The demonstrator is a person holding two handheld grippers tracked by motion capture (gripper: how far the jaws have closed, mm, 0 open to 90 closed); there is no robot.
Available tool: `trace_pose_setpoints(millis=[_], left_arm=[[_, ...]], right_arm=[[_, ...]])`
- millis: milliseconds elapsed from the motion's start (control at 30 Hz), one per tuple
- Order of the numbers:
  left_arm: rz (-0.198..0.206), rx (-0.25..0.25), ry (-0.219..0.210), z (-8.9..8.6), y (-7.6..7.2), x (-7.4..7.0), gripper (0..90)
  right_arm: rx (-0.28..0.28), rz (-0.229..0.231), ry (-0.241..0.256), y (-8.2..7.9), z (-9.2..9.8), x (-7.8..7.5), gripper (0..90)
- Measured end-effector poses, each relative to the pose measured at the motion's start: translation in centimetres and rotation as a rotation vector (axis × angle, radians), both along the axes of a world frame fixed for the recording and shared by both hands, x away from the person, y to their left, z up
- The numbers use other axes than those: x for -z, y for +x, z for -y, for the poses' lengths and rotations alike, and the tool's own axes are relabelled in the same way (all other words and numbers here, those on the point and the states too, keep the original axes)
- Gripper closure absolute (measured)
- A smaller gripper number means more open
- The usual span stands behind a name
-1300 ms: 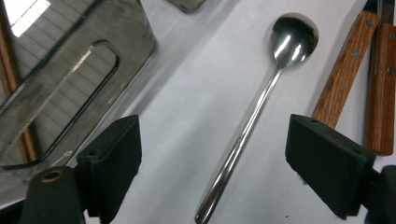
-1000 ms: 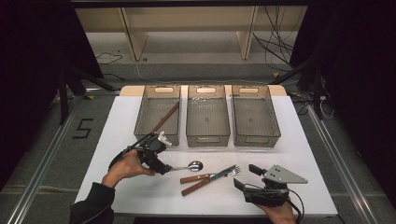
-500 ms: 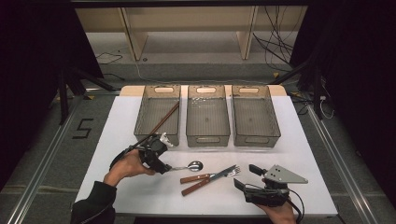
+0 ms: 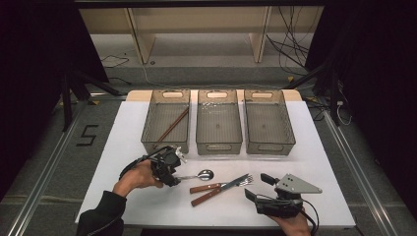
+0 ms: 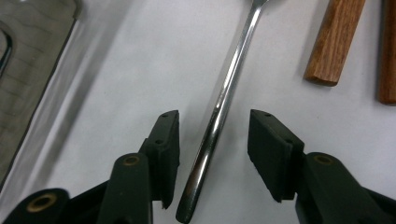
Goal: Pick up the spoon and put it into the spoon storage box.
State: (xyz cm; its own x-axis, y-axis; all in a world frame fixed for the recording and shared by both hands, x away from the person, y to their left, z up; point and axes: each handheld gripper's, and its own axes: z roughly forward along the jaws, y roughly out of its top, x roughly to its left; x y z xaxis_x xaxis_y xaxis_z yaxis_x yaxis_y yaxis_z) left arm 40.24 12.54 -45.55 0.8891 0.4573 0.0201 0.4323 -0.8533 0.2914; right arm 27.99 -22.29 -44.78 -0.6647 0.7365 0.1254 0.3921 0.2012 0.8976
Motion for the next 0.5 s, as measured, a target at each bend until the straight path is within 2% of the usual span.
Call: trace_pose_setpoints(millis=[133, 200, 300, 500], left_arm=[[-0.013, 0.014, 0.007, 0.31, 0.12, 0.13, 59.5], [-0.022, 0.036, 0.029, 0.4, 0.3, 0.19, 61.6], [-0.036, 0.045, 0.037, 0.63, 0.45, 0.44, 63.9], [-0.045, 0.046, 0.045, 0.92, 0.63, 0.56, 70.0]], right_arm=[[-0.001, 0.002, -0.003, -0.02, -0.02, 0.01, 23.8], [-0.001, 0.002, -0.004, -0.02, -0.02, 0.0, 23.7], [-0.001, 0.002, -0.004, -0.03, -0.02, 0.0, 23.8], [0.0, 0.001, -0.006, -0.02, 0.0, 0.02, 23.8]])
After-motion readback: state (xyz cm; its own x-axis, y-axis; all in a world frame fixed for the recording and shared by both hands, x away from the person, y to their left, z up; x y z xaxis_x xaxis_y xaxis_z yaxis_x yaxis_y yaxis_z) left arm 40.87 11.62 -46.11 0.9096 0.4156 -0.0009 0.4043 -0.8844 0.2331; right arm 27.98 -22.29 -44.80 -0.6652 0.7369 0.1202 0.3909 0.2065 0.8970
